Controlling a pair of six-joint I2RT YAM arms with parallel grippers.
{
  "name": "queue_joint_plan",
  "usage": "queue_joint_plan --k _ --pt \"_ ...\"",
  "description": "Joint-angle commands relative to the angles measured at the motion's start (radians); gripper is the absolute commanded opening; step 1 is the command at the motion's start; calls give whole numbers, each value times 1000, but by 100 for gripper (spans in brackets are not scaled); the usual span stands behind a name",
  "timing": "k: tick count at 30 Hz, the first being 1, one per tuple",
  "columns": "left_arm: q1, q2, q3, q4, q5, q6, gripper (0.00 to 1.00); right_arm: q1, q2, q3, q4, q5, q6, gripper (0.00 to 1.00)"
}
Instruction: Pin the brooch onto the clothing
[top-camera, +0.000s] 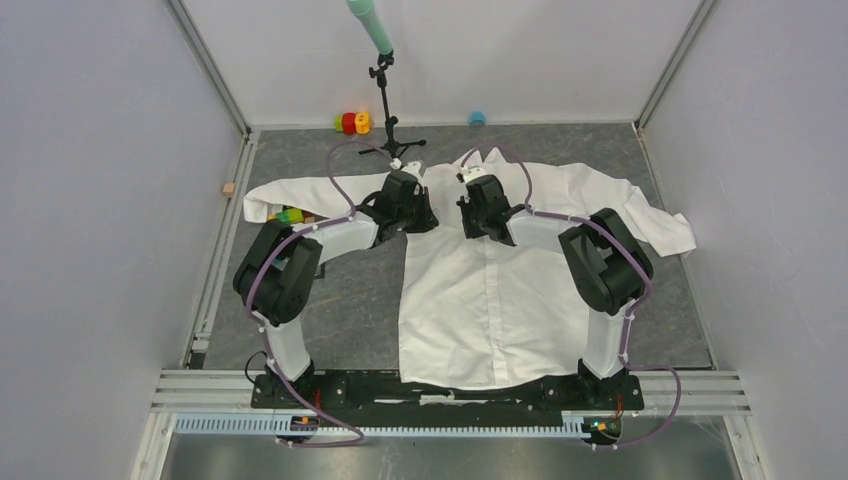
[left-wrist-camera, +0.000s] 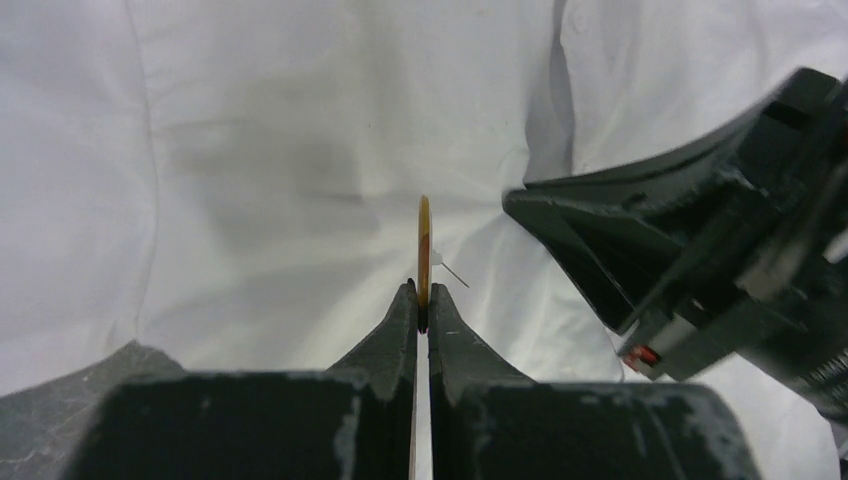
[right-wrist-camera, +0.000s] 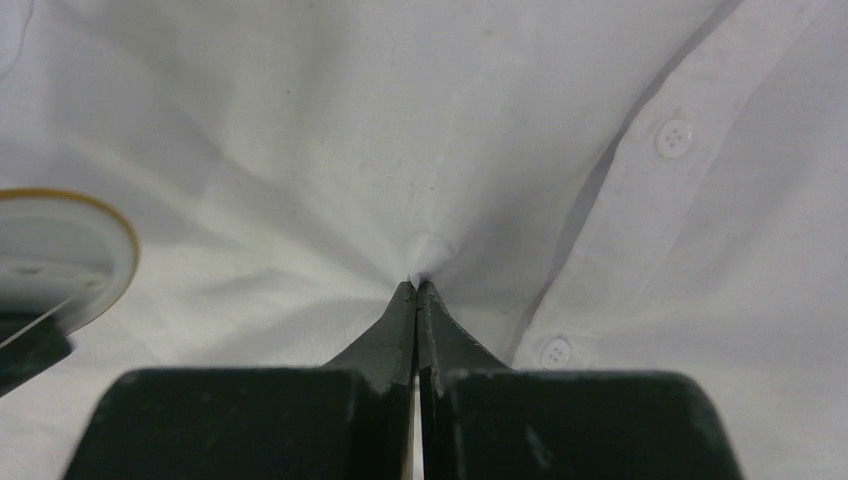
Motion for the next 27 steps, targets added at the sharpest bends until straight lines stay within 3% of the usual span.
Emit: queue_joint_plan --k 1,27 --pt "-18 61 100 -3 -56 5 2 -4 -88 -58 93 -39 21 0" --pt "-54 200 203 -118 -65 111 2 -11 -202 -258 413 -246 48 0"
